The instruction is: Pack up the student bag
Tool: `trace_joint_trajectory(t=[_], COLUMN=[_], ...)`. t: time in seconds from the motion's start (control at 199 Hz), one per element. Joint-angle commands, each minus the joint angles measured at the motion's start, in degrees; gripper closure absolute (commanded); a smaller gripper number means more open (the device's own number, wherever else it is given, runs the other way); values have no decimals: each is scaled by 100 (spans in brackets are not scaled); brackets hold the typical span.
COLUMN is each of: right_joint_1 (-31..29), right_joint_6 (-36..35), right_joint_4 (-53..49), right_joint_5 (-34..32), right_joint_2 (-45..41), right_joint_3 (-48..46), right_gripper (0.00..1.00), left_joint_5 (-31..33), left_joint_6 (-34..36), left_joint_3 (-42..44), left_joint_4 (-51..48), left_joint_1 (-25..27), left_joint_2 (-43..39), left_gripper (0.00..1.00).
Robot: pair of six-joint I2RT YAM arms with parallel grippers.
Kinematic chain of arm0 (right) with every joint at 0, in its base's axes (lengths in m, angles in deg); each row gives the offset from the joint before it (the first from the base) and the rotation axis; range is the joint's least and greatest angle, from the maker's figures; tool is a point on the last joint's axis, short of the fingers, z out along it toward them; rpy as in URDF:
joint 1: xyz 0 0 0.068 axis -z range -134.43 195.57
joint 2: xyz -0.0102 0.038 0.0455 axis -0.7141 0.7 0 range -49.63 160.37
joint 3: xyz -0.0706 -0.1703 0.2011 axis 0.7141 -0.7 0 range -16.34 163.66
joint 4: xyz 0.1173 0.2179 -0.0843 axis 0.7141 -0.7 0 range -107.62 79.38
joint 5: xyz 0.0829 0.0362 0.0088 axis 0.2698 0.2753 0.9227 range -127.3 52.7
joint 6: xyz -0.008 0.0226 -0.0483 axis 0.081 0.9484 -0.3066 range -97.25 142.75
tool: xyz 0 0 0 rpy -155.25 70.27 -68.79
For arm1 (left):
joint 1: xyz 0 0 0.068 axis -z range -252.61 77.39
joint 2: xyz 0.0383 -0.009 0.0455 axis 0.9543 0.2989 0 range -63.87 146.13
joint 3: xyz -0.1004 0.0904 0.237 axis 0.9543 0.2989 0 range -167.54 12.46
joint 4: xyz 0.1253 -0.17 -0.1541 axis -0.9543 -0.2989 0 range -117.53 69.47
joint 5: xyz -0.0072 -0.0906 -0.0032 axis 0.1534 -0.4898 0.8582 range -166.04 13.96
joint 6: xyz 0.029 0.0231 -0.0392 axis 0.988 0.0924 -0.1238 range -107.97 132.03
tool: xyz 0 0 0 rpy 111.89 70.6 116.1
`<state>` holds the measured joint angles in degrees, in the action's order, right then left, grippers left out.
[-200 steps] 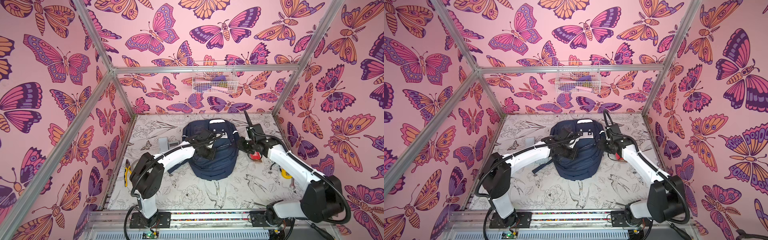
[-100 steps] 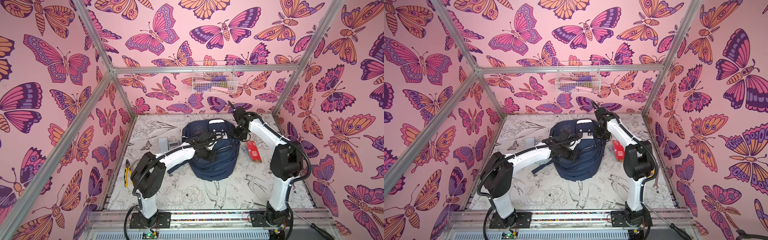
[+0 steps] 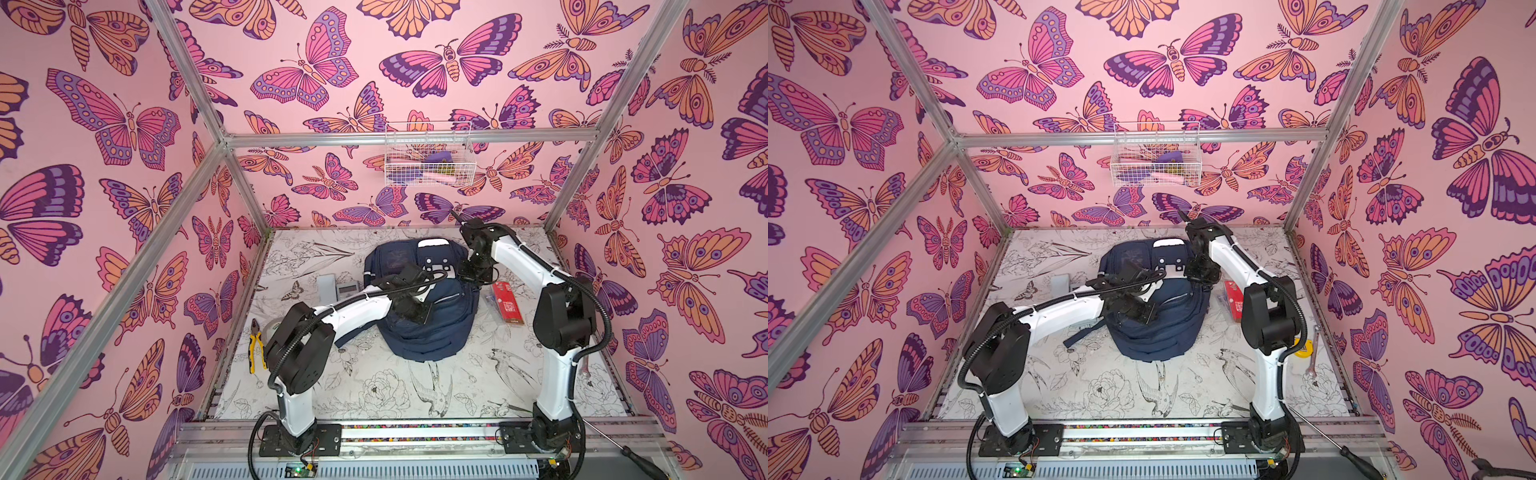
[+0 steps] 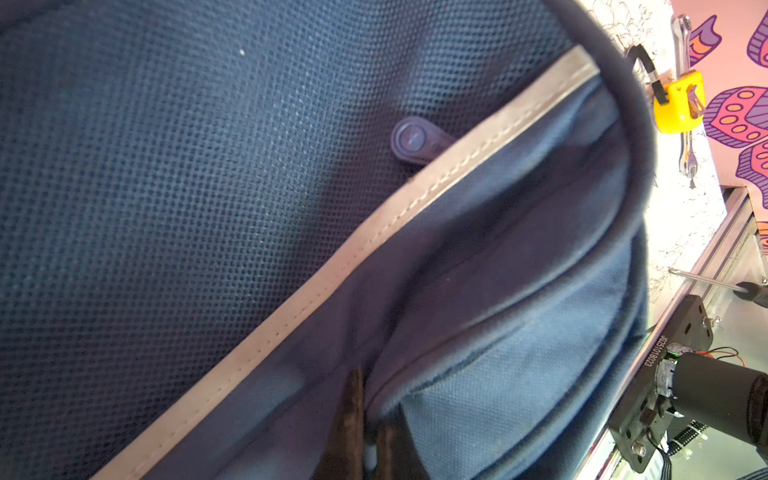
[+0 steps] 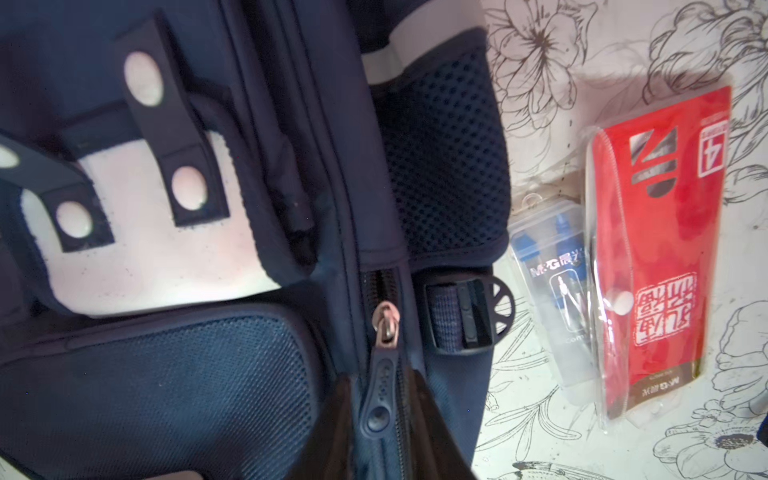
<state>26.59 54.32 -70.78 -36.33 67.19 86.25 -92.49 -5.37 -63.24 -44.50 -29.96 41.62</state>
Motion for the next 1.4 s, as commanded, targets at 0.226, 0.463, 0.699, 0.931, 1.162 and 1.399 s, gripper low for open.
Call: trace_joint_trajectory(t=[0.226, 0.463, 0.699, 0.931, 1.162, 1.399], right_joint_1=[-91, -95, -89, -200, -569, -659], right_joint_6=[-358, -404, -590, -930, -1206, -1293], right_joint_4=[-273, -315, -683, -1138, -1716, -1941], right_joint_5=[8, -250, -531, -1025, -2230, -3063], right_joint_2=[225, 239, 174, -52, -237, -483], right_joint_3=[-10, 35, 300, 282, 131, -100], right_gripper=[73, 88, 93, 95, 96, 93], left_joint_5=[-89, -95, -87, -13, -220, 71], left_joint_6=[-96, -122, -140, -266, -648, -642], left_joint_3=[200, 247, 258, 260, 192, 361], left_joint_4=[-126, -108, -100, -95, -74, -94], left_joint_1=[-106, -143, -146, -204, -422, -500], left_joint_2=[152, 117, 163, 132, -8, -270], left_gripper=[100, 100, 100, 100, 100, 100])
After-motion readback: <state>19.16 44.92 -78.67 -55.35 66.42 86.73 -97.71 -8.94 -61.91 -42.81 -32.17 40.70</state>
